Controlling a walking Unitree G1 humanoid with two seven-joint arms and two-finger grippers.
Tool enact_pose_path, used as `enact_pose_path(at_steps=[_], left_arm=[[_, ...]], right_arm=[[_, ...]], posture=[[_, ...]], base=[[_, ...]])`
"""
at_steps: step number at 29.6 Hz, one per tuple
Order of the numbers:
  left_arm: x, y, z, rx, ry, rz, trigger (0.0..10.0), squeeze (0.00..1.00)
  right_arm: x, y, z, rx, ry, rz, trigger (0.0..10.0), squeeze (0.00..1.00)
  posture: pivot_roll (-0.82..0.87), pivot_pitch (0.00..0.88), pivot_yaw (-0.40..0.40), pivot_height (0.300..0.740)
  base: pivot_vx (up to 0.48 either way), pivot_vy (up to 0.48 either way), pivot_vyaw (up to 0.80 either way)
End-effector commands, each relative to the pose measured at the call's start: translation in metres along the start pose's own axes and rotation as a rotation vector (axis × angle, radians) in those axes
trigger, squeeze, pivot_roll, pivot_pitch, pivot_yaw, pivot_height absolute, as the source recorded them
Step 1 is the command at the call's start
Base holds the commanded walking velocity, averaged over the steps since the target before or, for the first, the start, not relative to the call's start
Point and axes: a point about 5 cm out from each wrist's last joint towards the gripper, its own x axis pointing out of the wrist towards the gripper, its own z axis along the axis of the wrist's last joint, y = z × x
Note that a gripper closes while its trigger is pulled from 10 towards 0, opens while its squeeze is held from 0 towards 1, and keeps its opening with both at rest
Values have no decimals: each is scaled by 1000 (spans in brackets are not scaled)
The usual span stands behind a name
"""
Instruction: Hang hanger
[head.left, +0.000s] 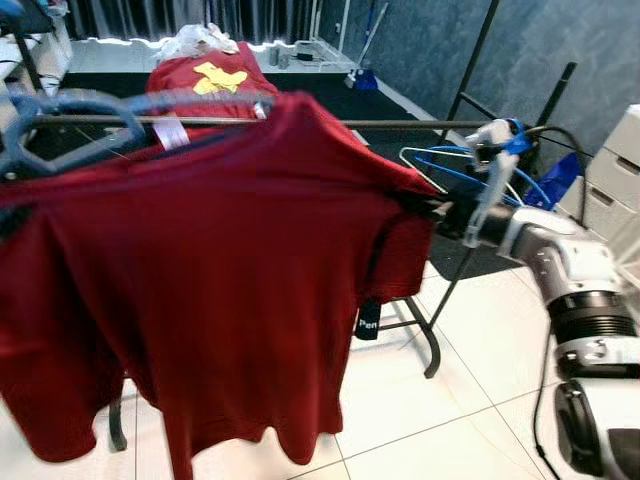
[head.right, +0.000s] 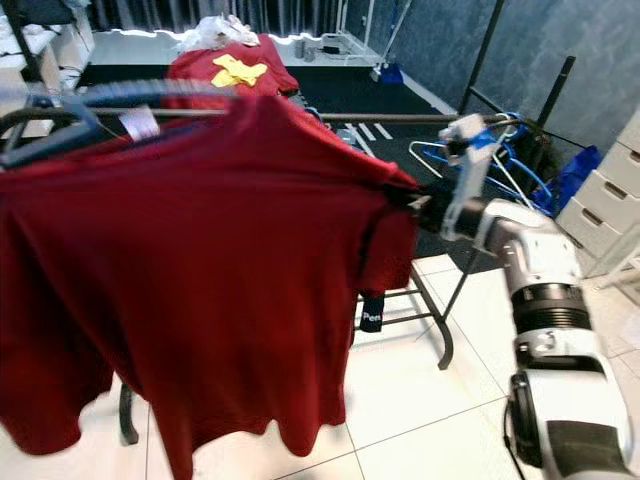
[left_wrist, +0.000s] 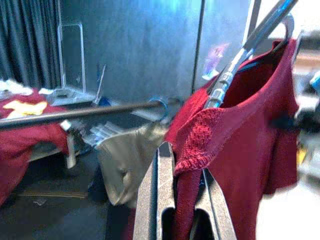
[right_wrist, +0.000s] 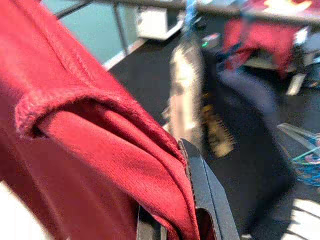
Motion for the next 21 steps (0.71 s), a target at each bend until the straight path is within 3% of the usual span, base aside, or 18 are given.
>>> enact_pose_path(at_steps=[1, 2, 4, 5, 7, 17, 18, 20, 21], left_arm=[[27, -30, 7, -72, -154, -82, 10000, 0], [27, -30, 7, -72, -154, -82, 10000, 0], [52, -76, -7, -104, -133, -277, 10000, 0], [52, -76, -7, -104, -133, -277, 10000, 0], [55, -95, -17, -94, -79, -374, 10000, 0], [41, -101, -19, -89, 27, -447, 10000, 0], [39, -103, -21, -70, 60, -460, 10000, 0], [38, -103, -22, -56, 82, -464, 10000, 0], [37, -101, -24, -22, 114, -452, 10000, 0]], right_arm=[[15, 19, -27, 63, 105, 51, 0, 0], [15, 19, -27, 63, 105, 51, 0, 0], [35, 49, -22, 60, 77, 186, 0, 0], [35, 49, -22, 60, 77, 186, 0, 0], [40, 56, -19, 51, 64, 219, 0, 0], [34, 44, -17, 27, 76, 163, 0, 0], [33, 45, -17, 30, 72, 155, 2471, 0], [33, 45, -16, 32, 69, 150, 2471, 0], [28, 46, -10, 43, 35, 180, 10000, 1000]], posture=[[-43, 0, -100, 740], [-43, 0, -100, 740], [-45, 0, -100, 740], [-45, 0, -100, 740], [-45, 0, -99, 740], [-45, 0, -98, 740], [-44, 0, -98, 740], [-44, 0, -97, 740], [-44, 0, -98, 740]], base=[[0, 0, 0], [0, 0, 0], [0, 0, 0], [0, 0, 0], [0, 0, 0], [0, 0, 0], [0, 0, 0], [0, 0, 0], [0, 0, 0]])
